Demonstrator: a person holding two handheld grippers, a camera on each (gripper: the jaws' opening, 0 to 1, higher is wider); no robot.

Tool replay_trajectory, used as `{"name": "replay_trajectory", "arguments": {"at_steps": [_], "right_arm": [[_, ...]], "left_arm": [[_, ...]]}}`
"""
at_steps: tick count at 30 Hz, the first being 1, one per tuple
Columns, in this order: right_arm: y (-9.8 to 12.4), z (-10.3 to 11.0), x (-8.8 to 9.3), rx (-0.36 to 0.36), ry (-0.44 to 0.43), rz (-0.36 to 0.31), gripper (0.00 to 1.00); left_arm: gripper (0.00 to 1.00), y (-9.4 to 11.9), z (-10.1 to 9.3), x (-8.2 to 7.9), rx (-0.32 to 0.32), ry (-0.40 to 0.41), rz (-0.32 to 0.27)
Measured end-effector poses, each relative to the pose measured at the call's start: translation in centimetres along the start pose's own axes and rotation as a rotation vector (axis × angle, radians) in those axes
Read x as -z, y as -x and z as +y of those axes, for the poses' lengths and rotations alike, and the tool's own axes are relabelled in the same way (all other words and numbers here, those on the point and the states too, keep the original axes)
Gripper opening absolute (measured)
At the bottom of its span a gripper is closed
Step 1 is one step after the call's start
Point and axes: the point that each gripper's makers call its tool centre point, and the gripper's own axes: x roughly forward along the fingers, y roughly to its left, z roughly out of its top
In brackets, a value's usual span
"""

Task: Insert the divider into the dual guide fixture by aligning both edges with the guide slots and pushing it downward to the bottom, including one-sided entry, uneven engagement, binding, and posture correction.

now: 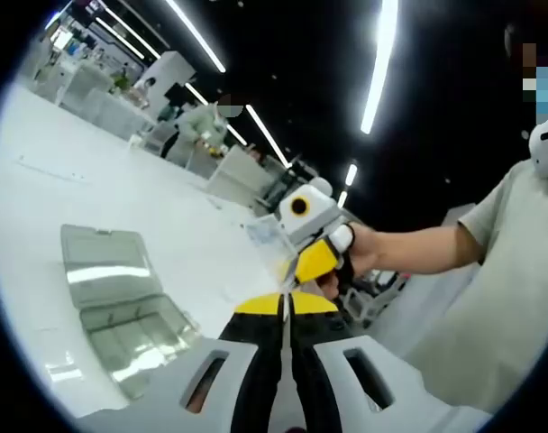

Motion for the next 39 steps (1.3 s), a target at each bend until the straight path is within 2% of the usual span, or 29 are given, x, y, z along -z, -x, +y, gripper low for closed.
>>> {"name": "replay_trajectory", "arguments": {"at_steps": [4, 6, 9, 11, 18, 22, 24, 31, 34, 35, 36, 39], "right_arm": [[-0.1, -0.2, -0.1, 0.013, -0.003, 0.000, 0.00], [-0.3, -0.6, -0.3, 0.038, -0.006, 0.000, 0.00], [-0.3, -1.9, -0.5, 0.111, -0.014, 0.007, 0.00], [-0.2, -2.3, -0.7, 0.124, -0.033, 0.001, 0.00], [0.1, -6.0, -0.6, 0.297, -0.084, 0.027, 0.00], [0.3, -8.0, -1.5, 0.403, -0.131, -0.018, 0.00], [-0.1, -8.0, -1.5, 0.402, -0.133, -0.015, 0.00], [-0.1, -10.4, -2.2, 0.526, -0.140, -0.013, 0.00], [-0.4, -10.5, -1.8, 0.542, -0.144, 0.018, 0.00], [-0.1, -11.0, -1.5, 0.594, -0.111, 0.049, 0.00], [-0.3, -11.0, -1.0, 0.607, -0.117, 0.079, 0.00], [-0.5, -11.5, -1.1, 0.661, -0.130, 0.081, 0.00]], "left_arm": [[0.00, 0.1, 0.2, 0.0, -0.009, 0.005, -0.006], [0.00, 0.2, 0.6, 0.1, -0.037, -0.014, -0.006], [0.00, 0.4, 1.2, 0.3, -0.063, -0.027, 0.001], [0.00, 0.6, 1.6, 0.5, -0.087, -0.045, 0.013], [0.00, 1.2, 2.8, 1.3, -0.163, -0.096, 0.043], [0.00, 1.7, 3.6, 1.8, -0.211, -0.125, 0.063], [0.00, 1.9, 4.0, 2.1, -0.240, -0.149, 0.082], [0.03, 2.9, 5.1, 2.5, -0.334, -0.215, 0.126], [0.06, 3.2, 5.5, 2.6, -0.367, -0.239, 0.142], [0.07, 3.3, 5.7, 2.7, -0.383, -0.256, 0.155], [0.08, 3.5, 5.9, 2.8, -0.402, -0.275, 0.167], [0.09, 3.7, 6.0, 2.9, -0.414, -0.281, 0.167]]}}
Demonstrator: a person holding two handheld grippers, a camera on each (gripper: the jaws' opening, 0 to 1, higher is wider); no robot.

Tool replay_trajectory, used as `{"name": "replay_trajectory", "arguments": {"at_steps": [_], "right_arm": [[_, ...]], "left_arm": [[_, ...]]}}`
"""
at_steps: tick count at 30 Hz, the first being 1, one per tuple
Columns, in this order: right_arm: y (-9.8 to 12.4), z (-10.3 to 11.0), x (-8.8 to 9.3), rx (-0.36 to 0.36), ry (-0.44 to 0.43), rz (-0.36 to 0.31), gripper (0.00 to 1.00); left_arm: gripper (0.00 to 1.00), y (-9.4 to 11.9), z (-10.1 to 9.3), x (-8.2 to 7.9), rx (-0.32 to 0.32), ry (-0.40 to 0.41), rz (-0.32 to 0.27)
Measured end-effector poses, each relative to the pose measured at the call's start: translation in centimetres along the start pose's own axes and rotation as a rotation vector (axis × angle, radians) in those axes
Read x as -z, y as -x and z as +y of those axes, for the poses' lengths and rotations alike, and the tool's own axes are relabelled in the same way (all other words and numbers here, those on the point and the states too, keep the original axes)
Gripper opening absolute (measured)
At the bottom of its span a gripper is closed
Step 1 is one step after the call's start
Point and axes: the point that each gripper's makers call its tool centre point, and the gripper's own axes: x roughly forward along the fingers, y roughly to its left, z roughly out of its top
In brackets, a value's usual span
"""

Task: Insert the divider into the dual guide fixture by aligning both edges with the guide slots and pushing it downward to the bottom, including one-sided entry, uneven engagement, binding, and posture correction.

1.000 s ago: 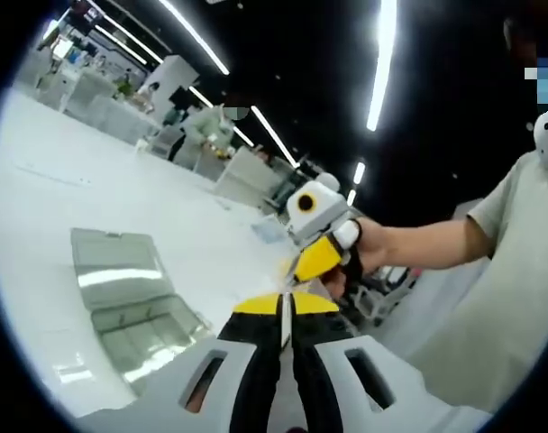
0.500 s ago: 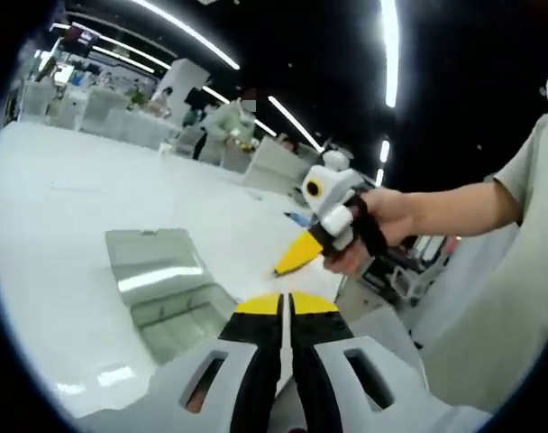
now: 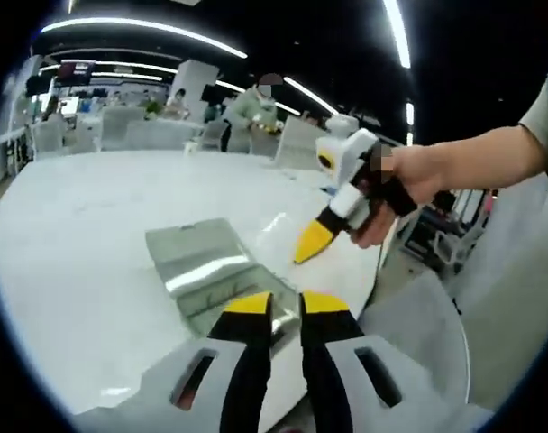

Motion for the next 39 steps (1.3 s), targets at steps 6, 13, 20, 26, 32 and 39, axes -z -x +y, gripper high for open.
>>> {"name": "replay_trajectory", "arguments": {"at_steps": [6, 13, 20, 26, 32, 39], "right_arm": [[-0.5, -0.8, -0.2, 0.115, 0.000, 0.010, 0.00], [-1.2, -1.3, -0.6, 0.198, 0.009, 0.019, 0.00], [-2.2, -1.6, -0.4, 0.246, 0.035, 0.033, 0.00], [-2.6, -2.1, -0.1, 0.310, 0.086, 0.075, 0.00], [-3.2, -2.5, 0.5, 0.325, 0.005, 0.117, 0.00], [-3.6, -2.2, 0.8, 0.351, 0.003, 0.137, 0.00]], "left_arm": [[0.11, 0.2, 0.0, 0.6, -0.034, -0.036, 0.021], [0.18, 0.3, 0.2, 1.5, -0.067, -0.055, 0.042], [0.19, 0.6, 0.1, 2.0, -0.078, -0.040, 0.037], [0.18, 0.7, 0.2, 2.4, -0.085, -0.030, 0.038], [0.18, 0.8, 0.3, 2.6, -0.092, -0.024, 0.042], [0.18, 0.8, 0.5, 2.8, -0.100, -0.023, 0.045]]}}
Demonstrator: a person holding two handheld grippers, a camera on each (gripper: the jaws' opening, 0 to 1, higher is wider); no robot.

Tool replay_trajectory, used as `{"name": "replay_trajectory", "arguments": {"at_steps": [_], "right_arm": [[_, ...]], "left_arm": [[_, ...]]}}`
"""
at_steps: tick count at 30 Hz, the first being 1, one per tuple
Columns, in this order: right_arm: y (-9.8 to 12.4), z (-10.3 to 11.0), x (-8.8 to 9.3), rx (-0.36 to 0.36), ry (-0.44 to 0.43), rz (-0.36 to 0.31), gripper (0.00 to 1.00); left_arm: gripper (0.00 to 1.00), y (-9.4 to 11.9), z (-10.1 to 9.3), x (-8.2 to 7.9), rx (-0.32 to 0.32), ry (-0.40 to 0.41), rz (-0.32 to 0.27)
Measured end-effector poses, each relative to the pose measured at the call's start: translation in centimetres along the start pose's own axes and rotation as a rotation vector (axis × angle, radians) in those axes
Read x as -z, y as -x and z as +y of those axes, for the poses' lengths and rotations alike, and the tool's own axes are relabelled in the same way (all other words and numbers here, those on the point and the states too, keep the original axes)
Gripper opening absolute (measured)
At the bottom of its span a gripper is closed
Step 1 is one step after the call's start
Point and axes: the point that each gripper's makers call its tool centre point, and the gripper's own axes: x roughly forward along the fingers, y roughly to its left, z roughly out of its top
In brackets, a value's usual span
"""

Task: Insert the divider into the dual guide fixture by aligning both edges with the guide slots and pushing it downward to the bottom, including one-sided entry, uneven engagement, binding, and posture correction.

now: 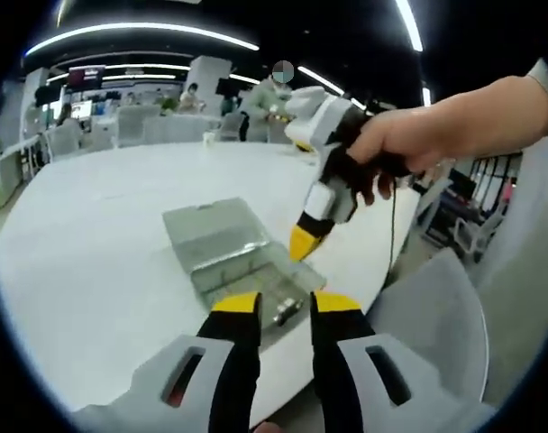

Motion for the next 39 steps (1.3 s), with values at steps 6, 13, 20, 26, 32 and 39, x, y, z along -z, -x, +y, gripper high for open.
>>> {"name": "replay_trajectory", "arguments": {"at_steps": [6, 13, 20, 26, 32, 39], "right_arm": [[-0.2, -0.3, 0.4, 0.034, -0.009, 0.037, 0.00], [-0.3, -0.4, 0.0, 0.047, -0.027, 0.036, 0.00], [-0.3, -0.6, -0.4, 0.046, -0.064, 0.036, 0.00], [-0.6, -0.8, -0.7, 0.055, -0.073, 0.037, 0.00], [-0.8, -1.0, -0.9, 0.065, -0.084, 0.037, 0.00], [-1.2, -1.2, -1.0, 0.069, -0.104, 0.043, 0.00]], "left_arm": [[0.19, -0.1, 0.0, 0.3, -0.002, 0.001, 0.006], [0.19, -0.1, 0.0, 0.4, -0.003, 0.006, 0.005], [0.19, -0.2, 0.2, 0.5, -0.011, 0.004, 0.012], [0.23, -0.2, 0.4, 0.7, -0.020, -0.006, 0.024], [0.28, -0.3, 0.4, 0.8, -0.031, -0.017, 0.036], [0.37, -0.4, 0.3, 1.1, -0.042, -0.021, 0.046]]}}
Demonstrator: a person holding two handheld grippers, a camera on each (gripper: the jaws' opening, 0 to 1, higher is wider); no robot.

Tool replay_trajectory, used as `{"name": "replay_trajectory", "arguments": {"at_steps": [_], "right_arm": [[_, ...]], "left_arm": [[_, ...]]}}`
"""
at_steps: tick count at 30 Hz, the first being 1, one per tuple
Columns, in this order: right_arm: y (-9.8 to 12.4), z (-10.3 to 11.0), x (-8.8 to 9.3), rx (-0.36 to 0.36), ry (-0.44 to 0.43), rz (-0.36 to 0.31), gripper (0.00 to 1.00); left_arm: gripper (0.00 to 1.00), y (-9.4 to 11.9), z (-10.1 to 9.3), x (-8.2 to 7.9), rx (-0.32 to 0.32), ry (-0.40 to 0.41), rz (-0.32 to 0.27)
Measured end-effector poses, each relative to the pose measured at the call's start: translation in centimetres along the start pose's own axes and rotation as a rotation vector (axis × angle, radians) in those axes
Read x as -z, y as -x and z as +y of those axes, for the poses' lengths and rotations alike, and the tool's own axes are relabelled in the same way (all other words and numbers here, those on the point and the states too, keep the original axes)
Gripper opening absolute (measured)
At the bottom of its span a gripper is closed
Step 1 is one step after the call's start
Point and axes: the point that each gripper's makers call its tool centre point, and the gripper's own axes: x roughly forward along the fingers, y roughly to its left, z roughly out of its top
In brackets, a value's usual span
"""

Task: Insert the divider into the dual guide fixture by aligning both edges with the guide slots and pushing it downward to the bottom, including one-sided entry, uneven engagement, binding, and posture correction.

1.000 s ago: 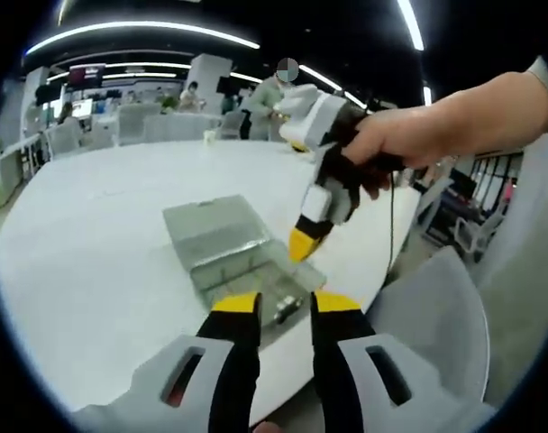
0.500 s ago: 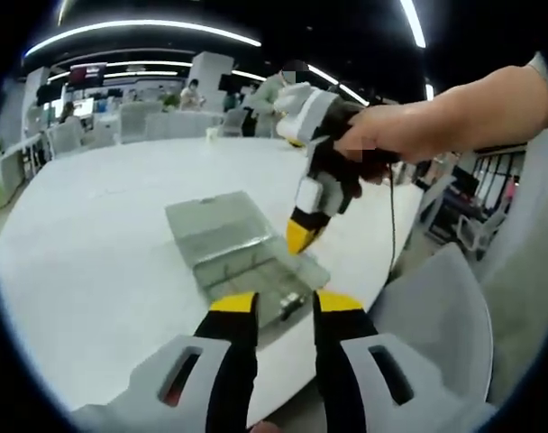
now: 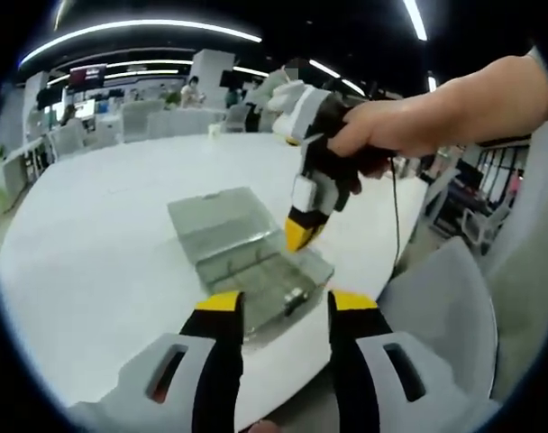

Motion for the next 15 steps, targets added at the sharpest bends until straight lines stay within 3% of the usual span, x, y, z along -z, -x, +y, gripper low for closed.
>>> {"name": "replay_trajectory", "arguments": {"at_steps": [15], "right_arm": [[-0.51, -0.02, -0.01, 0.016, 0.006, 0.004, 0.00]], "left_arm": [[0.44, 0.14, -0.06, 0.32, -0.013, -0.003, 0.006]]}}
